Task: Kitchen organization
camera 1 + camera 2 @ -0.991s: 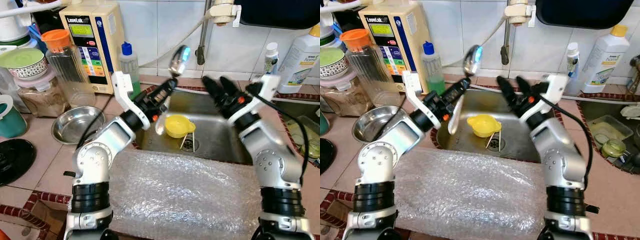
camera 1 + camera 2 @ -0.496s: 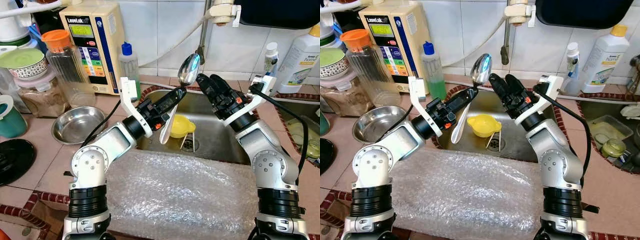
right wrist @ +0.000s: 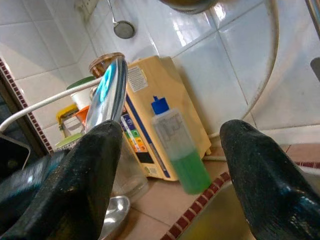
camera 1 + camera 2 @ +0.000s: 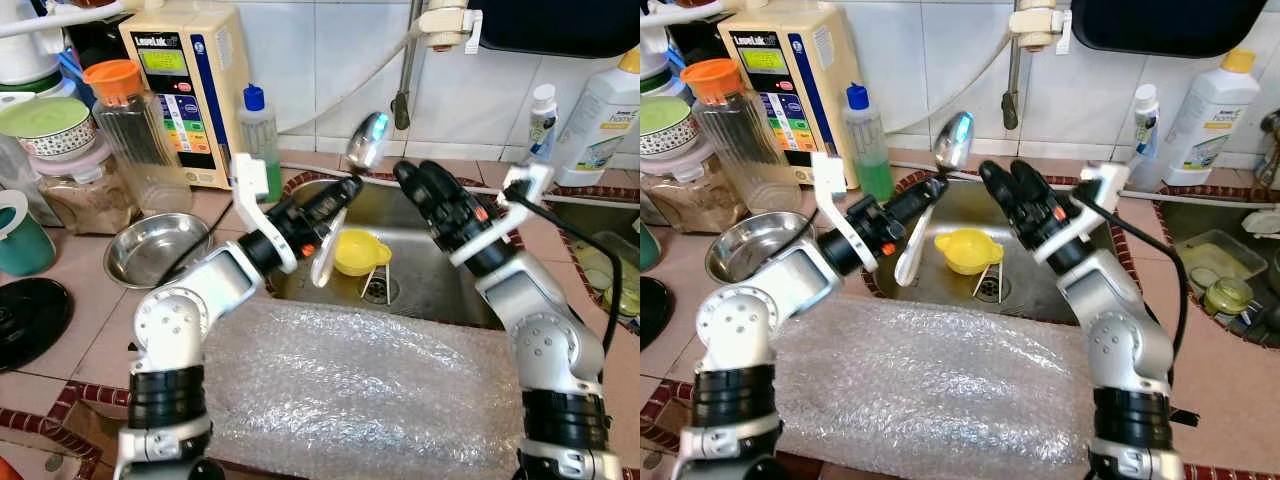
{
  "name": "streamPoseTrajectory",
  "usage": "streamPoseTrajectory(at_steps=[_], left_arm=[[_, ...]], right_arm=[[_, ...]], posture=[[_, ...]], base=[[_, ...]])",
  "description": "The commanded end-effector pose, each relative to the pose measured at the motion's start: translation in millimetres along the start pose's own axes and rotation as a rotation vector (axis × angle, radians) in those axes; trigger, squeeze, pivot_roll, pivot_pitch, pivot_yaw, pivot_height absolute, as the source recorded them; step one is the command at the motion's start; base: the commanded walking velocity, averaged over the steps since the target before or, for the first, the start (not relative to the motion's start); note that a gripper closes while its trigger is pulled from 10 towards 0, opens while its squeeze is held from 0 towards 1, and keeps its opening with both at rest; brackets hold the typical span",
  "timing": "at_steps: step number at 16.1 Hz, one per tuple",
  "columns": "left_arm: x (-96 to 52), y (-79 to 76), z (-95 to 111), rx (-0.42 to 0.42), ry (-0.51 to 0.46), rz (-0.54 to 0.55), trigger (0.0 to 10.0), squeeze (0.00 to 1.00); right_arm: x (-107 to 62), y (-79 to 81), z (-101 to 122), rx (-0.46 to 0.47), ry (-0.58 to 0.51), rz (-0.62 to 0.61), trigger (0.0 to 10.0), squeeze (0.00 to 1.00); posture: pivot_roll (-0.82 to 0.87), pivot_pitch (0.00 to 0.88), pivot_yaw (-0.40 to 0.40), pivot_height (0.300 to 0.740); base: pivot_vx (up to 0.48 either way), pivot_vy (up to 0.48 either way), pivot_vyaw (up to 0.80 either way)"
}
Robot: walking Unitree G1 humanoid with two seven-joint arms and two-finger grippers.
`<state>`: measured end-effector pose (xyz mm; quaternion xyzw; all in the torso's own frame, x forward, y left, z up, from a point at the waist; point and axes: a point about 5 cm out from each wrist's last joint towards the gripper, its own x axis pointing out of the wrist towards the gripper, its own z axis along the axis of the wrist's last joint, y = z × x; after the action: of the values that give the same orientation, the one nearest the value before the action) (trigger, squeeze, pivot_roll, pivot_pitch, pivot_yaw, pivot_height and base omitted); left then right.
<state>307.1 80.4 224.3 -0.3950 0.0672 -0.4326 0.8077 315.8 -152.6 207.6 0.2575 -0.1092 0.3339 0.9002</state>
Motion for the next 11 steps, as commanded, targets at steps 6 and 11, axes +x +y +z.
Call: streamPoseTrajectory(at_steps=[6, 11], left_arm=[[6.4, -12.9, -16, -0.006, 0.122, -0.093, 0.0, 0.00], [3.8, -21.2, -22, -0.028, 0.163, -0.154, 0.0, 0.00]], right_arm=[[2.1, 18.6, 4, 0.010, -0.008, 0.120, 10.0, 0.00], [15.6, 15.9, 5, 0.013, -0.030, 0.123, 8.3, 0.00]], posture=[[0.01, 0.000, 0.102, 0.740], [0.02, 0.000, 0.103, 0.740]], base=[[0.000, 0.000, 0.00], [0.000, 0.000, 0.00]])
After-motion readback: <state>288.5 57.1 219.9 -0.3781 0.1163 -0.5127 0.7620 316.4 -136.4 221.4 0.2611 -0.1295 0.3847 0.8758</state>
